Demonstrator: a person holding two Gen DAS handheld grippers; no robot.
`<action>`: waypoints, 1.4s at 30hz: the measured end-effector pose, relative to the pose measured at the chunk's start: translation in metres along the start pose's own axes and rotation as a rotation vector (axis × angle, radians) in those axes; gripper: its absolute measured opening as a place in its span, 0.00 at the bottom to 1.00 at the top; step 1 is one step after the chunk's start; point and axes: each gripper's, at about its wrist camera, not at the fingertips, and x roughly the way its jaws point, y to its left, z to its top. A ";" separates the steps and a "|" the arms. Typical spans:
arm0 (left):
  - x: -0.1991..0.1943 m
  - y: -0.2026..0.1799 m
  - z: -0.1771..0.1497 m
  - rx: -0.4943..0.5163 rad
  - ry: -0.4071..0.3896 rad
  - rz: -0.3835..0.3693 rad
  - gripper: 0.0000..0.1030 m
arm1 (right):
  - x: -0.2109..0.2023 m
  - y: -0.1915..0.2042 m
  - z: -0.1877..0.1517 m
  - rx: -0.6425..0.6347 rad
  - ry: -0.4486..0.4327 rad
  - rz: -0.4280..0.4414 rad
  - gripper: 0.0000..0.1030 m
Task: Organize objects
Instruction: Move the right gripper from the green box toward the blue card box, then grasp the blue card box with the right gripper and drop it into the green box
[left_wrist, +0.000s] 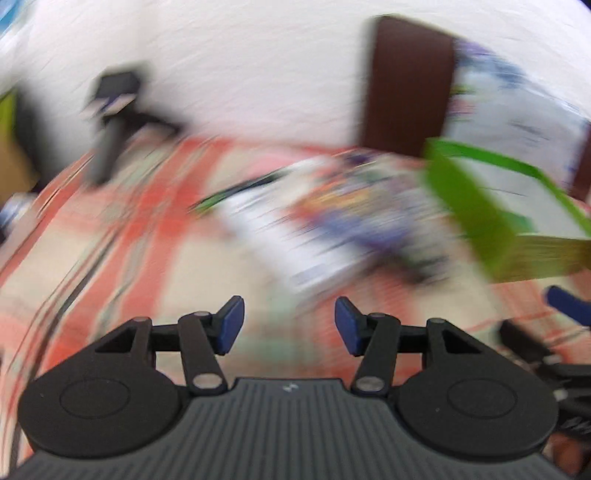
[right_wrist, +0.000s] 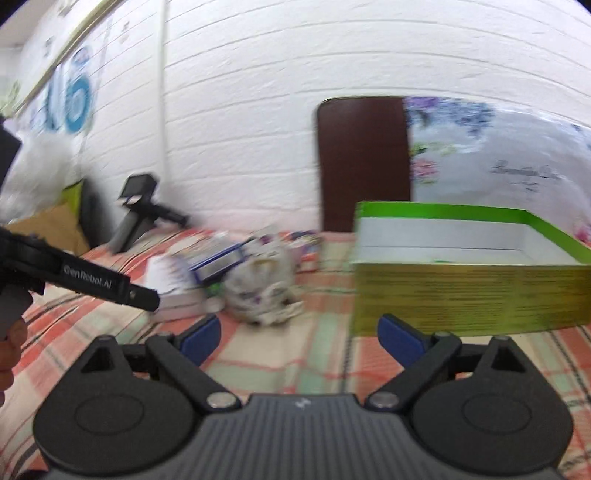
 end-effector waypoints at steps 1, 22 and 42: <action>0.004 0.016 -0.006 -0.031 0.016 0.032 0.55 | 0.002 0.007 0.002 -0.020 0.008 0.012 0.87; -0.002 0.036 -0.053 0.031 -0.136 0.022 0.82 | 0.039 0.053 0.037 -0.247 0.107 0.108 0.66; -0.015 -0.053 -0.042 -0.008 0.159 -0.330 0.71 | -0.012 0.033 -0.026 -0.180 0.191 0.149 0.60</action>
